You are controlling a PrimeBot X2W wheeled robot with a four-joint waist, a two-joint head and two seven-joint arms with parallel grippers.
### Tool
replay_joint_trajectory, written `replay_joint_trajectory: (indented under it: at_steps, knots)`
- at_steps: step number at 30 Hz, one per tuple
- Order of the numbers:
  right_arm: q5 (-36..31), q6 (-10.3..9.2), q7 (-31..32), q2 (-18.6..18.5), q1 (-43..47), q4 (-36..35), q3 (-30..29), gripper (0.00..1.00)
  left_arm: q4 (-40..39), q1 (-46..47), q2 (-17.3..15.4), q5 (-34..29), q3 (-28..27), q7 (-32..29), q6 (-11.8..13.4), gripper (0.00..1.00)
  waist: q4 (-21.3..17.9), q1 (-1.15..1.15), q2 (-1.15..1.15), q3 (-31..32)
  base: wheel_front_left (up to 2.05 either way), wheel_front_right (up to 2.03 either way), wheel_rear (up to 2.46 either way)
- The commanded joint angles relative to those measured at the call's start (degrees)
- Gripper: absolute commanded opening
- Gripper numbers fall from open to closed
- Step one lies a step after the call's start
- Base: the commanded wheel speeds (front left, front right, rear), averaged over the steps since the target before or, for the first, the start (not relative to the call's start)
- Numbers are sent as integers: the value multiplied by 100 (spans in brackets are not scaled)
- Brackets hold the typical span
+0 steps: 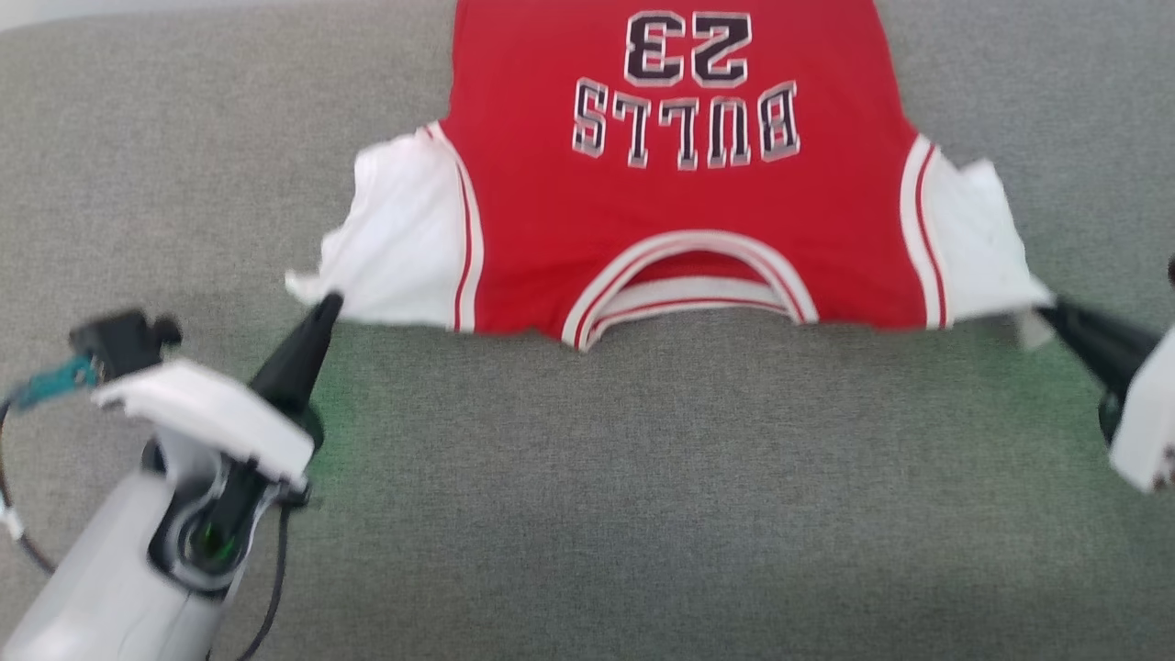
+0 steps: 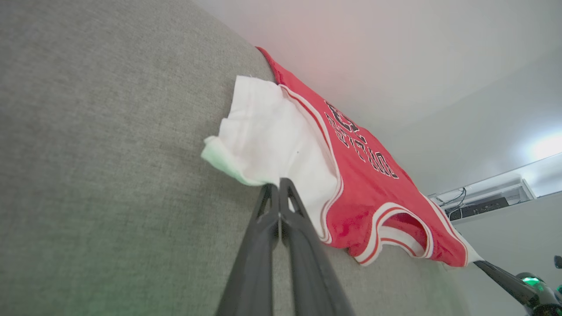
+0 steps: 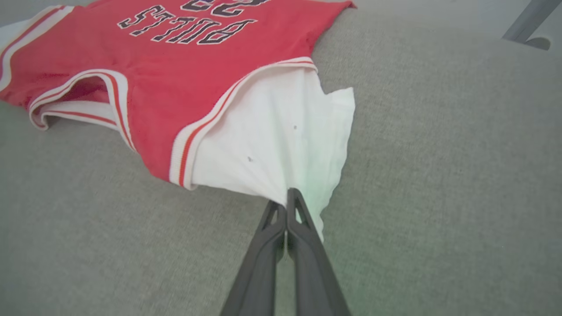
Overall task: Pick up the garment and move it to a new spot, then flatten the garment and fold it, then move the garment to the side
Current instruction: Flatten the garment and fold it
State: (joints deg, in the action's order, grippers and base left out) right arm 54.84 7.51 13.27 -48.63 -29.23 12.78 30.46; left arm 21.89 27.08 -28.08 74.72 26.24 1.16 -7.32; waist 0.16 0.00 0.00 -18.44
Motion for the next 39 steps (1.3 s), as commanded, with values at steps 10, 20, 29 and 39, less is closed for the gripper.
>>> replay_joint_trajectory:
  at_steps: [10,20,29,39]
  knots:
    - [267,-4,979,-495,1995,-1509,-883,0,-1286,-1568,-817,192,-11,424,-24,0,-37,0,0,214,0,0,0]
    - [222,-4,1913,-321,4061,-2792,-2438,0,-2808,-3273,-1599,451,-317,688,304,0,73,0,0,203,0,0,0]
    - [-326,-4,2678,520,3890,-2863,-2700,0,-2492,-2736,-982,187,125,576,392,0,181,0,0,160,0,0,0]
    - [-767,-4,2531,1020,3103,-1617,-1745,0,-1526,-2217,-453,34,508,508,189,0,256,0,0,54,0,0,0]
